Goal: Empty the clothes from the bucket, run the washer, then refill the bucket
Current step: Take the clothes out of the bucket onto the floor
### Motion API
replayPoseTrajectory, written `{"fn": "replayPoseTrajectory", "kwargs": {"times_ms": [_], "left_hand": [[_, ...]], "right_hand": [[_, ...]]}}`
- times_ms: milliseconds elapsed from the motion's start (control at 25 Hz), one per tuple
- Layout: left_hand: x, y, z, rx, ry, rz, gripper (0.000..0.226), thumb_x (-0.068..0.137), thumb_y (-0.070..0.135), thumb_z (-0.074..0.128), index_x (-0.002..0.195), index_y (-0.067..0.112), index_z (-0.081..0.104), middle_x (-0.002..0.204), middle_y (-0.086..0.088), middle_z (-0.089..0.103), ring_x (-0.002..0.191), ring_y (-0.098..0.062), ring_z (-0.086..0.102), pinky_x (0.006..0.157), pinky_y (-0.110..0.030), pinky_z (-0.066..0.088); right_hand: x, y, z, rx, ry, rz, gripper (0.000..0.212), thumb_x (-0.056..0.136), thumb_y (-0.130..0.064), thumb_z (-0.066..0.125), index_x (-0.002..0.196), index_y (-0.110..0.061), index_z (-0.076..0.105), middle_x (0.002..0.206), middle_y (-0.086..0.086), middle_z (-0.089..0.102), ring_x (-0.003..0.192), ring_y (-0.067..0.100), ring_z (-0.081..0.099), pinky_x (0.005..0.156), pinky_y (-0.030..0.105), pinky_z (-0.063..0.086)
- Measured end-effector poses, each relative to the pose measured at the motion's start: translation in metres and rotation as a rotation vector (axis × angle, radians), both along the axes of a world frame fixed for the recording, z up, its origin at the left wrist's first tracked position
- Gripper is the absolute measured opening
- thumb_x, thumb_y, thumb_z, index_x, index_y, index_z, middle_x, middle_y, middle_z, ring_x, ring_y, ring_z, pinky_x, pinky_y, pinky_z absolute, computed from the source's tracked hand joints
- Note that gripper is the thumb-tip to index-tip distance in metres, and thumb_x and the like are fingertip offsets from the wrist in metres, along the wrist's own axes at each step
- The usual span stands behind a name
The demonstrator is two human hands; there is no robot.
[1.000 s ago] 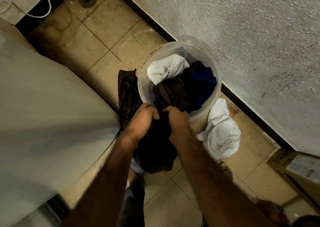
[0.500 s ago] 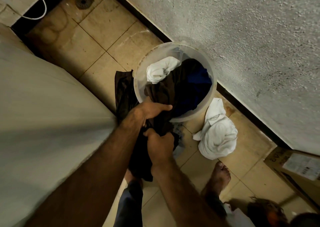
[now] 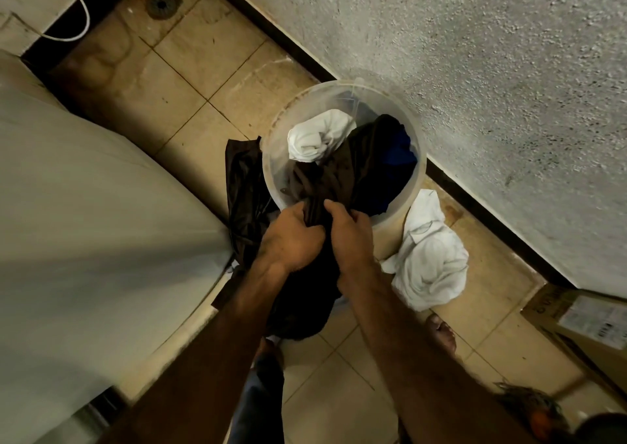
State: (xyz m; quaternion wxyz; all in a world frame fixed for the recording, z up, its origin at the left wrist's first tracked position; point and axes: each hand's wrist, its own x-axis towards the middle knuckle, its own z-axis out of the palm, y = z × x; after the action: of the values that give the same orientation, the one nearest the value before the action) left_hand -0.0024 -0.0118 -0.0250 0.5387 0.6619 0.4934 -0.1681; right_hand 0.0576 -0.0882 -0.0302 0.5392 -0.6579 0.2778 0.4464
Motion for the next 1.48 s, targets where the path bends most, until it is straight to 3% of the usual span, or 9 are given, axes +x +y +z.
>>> {"fn": "replayPoseTrajectory", "kwargs": {"times_ms": [200, 480, 640, 800, 920, 1120, 1240, 1400, 1480], "left_hand": [[-0.018, -0.021, 0.024, 0.099, 0.018, -0.184, 0.028, 0.075, 0.046, 0.049, 0.086, 0.026, 0.065, 0.074, 0.002, 0.070, 0.064, -0.019, 0.067, 0.066, -0.045, 0.060], [-0.039, -0.033, 0.047, 0.110, 0.009, -0.207, 0.030, 0.086, 0.029, 0.064, 0.068, 0.006, 0.056, 0.049, 0.006, 0.049, 0.041, -0.007, 0.045, 0.046, -0.023, 0.038], [-0.042, -0.029, 0.048, -0.075, 0.002, 0.045, 0.028, 0.081, 0.038, 0.072, 0.095, 0.016, 0.063, 0.084, -0.008, 0.071, 0.073, -0.025, 0.070, 0.070, -0.043, 0.061], [-0.037, -0.012, 0.032, -0.397, -0.062, 0.332, 0.070, 0.077, 0.054, 0.078, 0.133, 0.035, 0.039, 0.119, 0.003, 0.066, 0.102, -0.016, 0.070, 0.094, -0.042, 0.057], [-0.026, 0.004, 0.014, -0.556, -0.135, 0.450, 0.094, 0.066, 0.066, 0.082, 0.144, 0.033, 0.042, 0.131, 0.000, 0.066, 0.113, -0.022, 0.069, 0.103, -0.045, 0.051], [0.001, 0.005, 0.002, -0.344, -0.119, 0.339, 0.093, 0.057, 0.046, 0.094, 0.137, 0.032, 0.048, 0.125, 0.010, 0.066, 0.110, -0.009, 0.066, 0.087, -0.027, 0.058], [-0.003, 0.003, -0.028, -0.123, -0.013, 0.281, 0.110, 0.037, 0.044, 0.099, 0.136, 0.030, 0.055, 0.123, 0.009, 0.068, 0.111, -0.012, 0.066, 0.096, -0.036, 0.057], [-0.026, 0.008, -0.027, 0.049, 0.145, 0.151, 0.067, 0.067, 0.018, 0.082, 0.130, 0.027, 0.062, 0.116, -0.002, 0.070, 0.106, -0.027, 0.066, 0.096, -0.040, 0.054], [-0.032, 0.002, -0.024, 0.002, 0.229, 0.219, 0.048, 0.077, 0.013, 0.075, 0.124, 0.018, 0.067, 0.116, -0.010, 0.071, 0.106, -0.032, 0.067, 0.094, -0.039, 0.054]], "right_hand": [[0.019, 0.014, -0.018, -0.048, 0.031, 0.081, 0.085, 0.081, -0.029, 0.085, 0.148, -0.003, 0.039, 0.139, 0.013, 0.058, 0.123, 0.033, 0.061, 0.104, 0.040, 0.052], [0.024, 0.015, -0.023, -0.109, 0.120, 0.302, 0.058, 0.084, 0.003, 0.074, 0.133, 0.015, 0.047, 0.131, 0.025, 0.061, 0.117, 0.044, 0.064, 0.099, 0.053, 0.053], [0.023, 0.013, -0.025, -0.112, 0.051, 0.229, 0.055, 0.083, 0.006, 0.066, 0.137, 0.008, 0.053, 0.130, 0.023, 0.064, 0.107, 0.039, 0.065, 0.093, 0.041, 0.055], [0.021, 0.002, -0.019, -0.051, 0.073, 0.079, 0.045, 0.076, 0.001, 0.060, 0.121, 0.000, 0.066, 0.100, 0.017, 0.071, 0.087, 0.037, 0.069, 0.082, 0.046, 0.062], [0.008, -0.005, -0.010, -0.004, 0.104, 0.082, 0.037, 0.072, -0.001, 0.062, 0.108, -0.005, 0.070, 0.101, 0.018, 0.075, 0.091, 0.038, 0.073, 0.086, 0.053, 0.061], [-0.042, -0.022, -0.004, 0.094, 0.129, 0.146, 0.019, 0.092, -0.007, 0.062, 0.100, -0.024, 0.064, 0.099, 0.007, 0.073, 0.094, 0.029, 0.071, 0.089, 0.049, 0.059], [-0.056, -0.029, -0.009, 0.102, 0.183, 0.250, 0.015, 0.095, -0.013, 0.058, 0.097, -0.024, 0.068, 0.096, 0.009, 0.073, 0.094, 0.032, 0.070, 0.091, 0.051, 0.058], [-0.063, -0.036, -0.009, 0.120, 0.232, 0.385, 0.021, 0.083, -0.008, 0.062, 0.098, -0.018, 0.073, 0.093, 0.008, 0.074, 0.090, 0.031, 0.070, 0.074, 0.040, 0.056], [-0.065, -0.039, -0.014, 0.130, 0.228, 0.435, 0.024, 0.076, -0.013, 0.067, 0.098, -0.018, 0.075, 0.095, 0.009, 0.076, 0.092, 0.032, 0.072, 0.082, 0.048, 0.060]]}}
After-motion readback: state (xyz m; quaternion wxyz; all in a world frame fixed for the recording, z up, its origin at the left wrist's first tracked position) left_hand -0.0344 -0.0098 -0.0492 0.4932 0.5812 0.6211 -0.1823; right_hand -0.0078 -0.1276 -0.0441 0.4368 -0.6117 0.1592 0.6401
